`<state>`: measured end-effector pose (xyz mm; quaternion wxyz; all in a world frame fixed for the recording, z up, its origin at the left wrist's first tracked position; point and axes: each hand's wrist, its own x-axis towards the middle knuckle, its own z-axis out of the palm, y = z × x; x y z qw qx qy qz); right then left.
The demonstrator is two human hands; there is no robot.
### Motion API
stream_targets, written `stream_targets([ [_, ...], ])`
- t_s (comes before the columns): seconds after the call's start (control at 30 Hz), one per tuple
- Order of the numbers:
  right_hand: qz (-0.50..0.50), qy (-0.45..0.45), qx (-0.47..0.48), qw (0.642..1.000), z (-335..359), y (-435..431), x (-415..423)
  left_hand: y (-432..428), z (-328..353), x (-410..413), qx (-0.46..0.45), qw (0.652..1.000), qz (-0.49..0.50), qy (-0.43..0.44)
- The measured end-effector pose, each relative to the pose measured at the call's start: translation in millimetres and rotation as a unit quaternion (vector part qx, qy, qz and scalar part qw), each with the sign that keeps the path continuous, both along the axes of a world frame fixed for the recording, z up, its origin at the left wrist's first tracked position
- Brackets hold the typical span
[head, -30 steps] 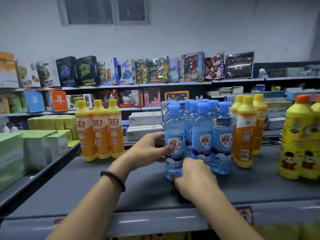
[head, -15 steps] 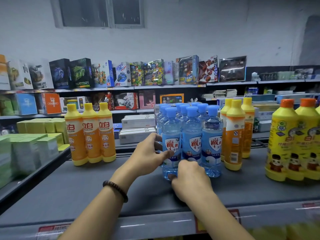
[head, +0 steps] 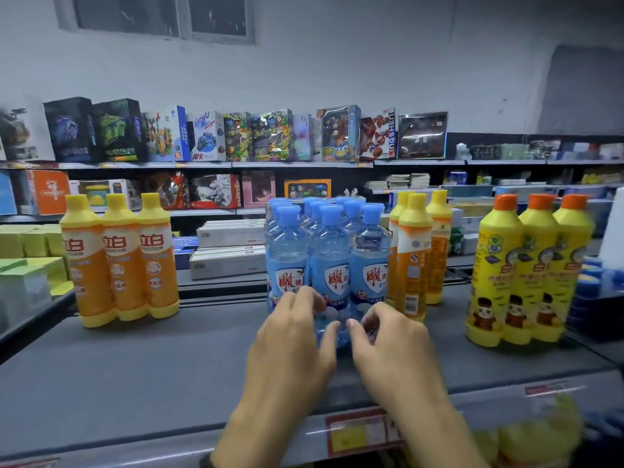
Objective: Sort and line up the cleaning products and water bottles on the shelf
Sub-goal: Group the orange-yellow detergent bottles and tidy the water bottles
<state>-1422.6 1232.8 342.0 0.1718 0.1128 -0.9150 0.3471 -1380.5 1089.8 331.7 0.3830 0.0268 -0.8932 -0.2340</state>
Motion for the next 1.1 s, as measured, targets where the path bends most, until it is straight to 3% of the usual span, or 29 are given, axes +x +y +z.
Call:
stream_targets([
  [0.27, -0.043, 0.039, -0.075, 0.995, -5.9, 38.2, -37.6, 34.1, -16.5, -11.3, -0.050, 0.995, -0.026, -0.080],
  [0.67, -0.023, -0.091, -0.051, 0.994, 6.4, 36.0, -96.9, 37.7, -18.0, -13.9, -0.070, 0.990, -0.011, -0.123],
  [1.1, 0.040, -0.099, -0.096, 0.990, 2.2, 47.0, -82.0, 36.0, -15.6, -15.2, -0.040, 0.987, -0.006, -0.156],
])
